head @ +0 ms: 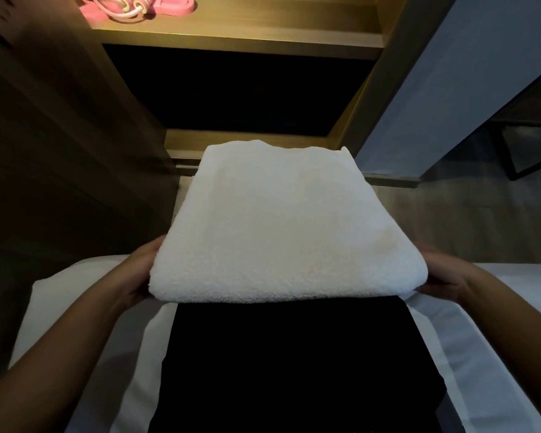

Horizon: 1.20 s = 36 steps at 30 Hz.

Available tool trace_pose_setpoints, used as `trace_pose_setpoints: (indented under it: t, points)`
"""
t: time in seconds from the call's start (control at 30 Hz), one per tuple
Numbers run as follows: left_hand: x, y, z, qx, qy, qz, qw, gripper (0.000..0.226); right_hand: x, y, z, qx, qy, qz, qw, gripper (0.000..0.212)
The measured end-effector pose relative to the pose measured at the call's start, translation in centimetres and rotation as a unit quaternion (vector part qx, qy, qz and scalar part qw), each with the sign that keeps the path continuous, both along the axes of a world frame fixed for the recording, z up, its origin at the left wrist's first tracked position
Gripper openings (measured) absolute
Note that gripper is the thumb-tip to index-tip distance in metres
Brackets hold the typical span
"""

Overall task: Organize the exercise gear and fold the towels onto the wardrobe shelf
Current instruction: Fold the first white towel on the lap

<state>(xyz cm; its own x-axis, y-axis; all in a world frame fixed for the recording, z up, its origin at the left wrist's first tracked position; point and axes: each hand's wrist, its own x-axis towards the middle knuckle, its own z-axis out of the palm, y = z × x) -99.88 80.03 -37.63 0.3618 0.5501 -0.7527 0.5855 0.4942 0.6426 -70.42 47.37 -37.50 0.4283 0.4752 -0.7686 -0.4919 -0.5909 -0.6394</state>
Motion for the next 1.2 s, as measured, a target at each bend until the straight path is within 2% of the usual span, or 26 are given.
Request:
trace_pose_setpoints:
  t: [0.1, 0.17, 0.23, 0.33, 0.47, 0.57, 0.7, 0.77, 0.83, 0.93, 1.0, 1.1, 1.2]
  points:
    - [-1.5, 0.6, 0.1, 0.039, -0.048, -0.051, 0.997, 0.014, 0.2, -0.4, 1.1, 0.082, 0.019, -0.022, 0.996, 0.033]
    - [-1.9, 0.8, 0.3, -0.003, -0.064, -0.048, 0.997, 0.028, 0.0, -0.5, 1.4, 0.100, 0.033, -0.026, 0.994, 0.028]
    - [-1.9, 1.0, 0.1, -0.064, -0.056, -0.050, 0.995, 0.047, -0.2, -0.5, 1.1, 0.094, 0.044, -0.037, 0.994, 0.034]
    - [-1.7, 1.2, -0.3, -0.099, -0.029, -0.067, 0.992, 0.059, -0.1, -0.2, 0.9, 0.089, 0.053, -0.043, 0.994, 0.043]
    - [-1.5, 1.9, -0.5, -0.091, -0.005, -0.080, 0.993, 0.064, 0.3, 0.0, 0.5, 0.049, 0.074, -0.039, 0.995, 0.075]
    - [-2.1, 2.2, -0.1, -0.105, -0.001, -0.102, 0.989, 0.065, 0.7, 0.1, 0.6, 0.022, 0.070, -0.021, 0.997, 0.073]
    - [-1.6, 1.1, -1.4, -0.039, 0.017, -0.049, 0.998, 0.051, 0.4, 1.1, -0.3, -0.087, -0.036, 0.054, 0.994, 0.062]
    - [-1.8, 0.8, -2.1, -0.033, 0.002, -0.037, 0.999, 0.047, 0.4, 1.1, -0.8, -0.102, -0.052, 0.050, 0.992, 0.060]
    - [-2.2, 1.4, -2.5, -0.089, -0.035, -0.044, 0.994, 0.062, 0.8, 0.1, -1.0, -0.042, 0.003, 0.047, 0.998, 0.070]
    - [-4.5, 2.6, -1.9, -0.184, -0.100, -0.155, 0.966, 0.095, 1.4, -1.6, -0.1, 0.039, 0.115, 0.079, 0.990, 0.088]
    - [-4.7, 2.7, -1.4, -0.215, -0.118, -0.204, 0.948, 0.104, 1.6, -1.9, 0.2, 0.068, 0.158, 0.119, 0.978, 0.085]
    - [-3.9, 2.0, -1.9, -0.167, -0.085, -0.160, 0.969, 0.087, 1.3, -1.4, -0.2, 0.055, 0.124, 0.109, 0.985, 0.071]
    - [-3.4, 1.3, -2.8, -0.097, -0.050, -0.056, 0.992, 0.065, 0.3, -1.4, -1.2, 0.055, 0.107, 0.089, 0.989, 0.076]
